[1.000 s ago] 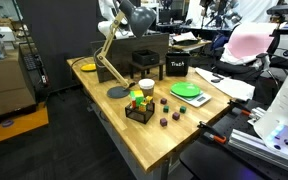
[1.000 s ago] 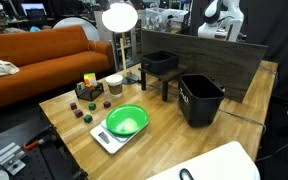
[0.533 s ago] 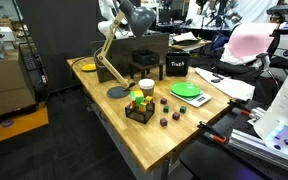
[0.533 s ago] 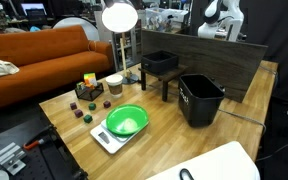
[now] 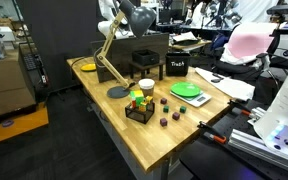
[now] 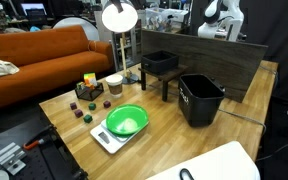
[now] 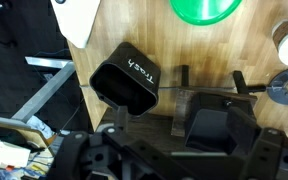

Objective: Move the black waste bin forward

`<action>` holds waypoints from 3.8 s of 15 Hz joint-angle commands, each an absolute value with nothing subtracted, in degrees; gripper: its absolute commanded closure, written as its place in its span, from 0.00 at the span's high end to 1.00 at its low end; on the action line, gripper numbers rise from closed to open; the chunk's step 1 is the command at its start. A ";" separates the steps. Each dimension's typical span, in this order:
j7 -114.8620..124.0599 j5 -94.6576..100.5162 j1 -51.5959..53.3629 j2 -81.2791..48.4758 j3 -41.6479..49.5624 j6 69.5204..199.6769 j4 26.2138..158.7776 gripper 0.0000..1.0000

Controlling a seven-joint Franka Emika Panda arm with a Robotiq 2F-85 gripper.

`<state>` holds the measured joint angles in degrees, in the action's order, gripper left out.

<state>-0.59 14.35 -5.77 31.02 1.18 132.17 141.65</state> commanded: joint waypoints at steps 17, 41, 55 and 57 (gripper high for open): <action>-0.95 7.59 -2.53 19.89 1.15 132.01 139.07 1.00; 7.67 15.15 -4.71 11.37 1.32 133.33 137.92 1.00; 7.19 14.27 -3.89 -7.75 3.42 134.81 121.28 1.00; 7.00 14.22 -3.85 -9.85 3.73 134.80 119.60 1.00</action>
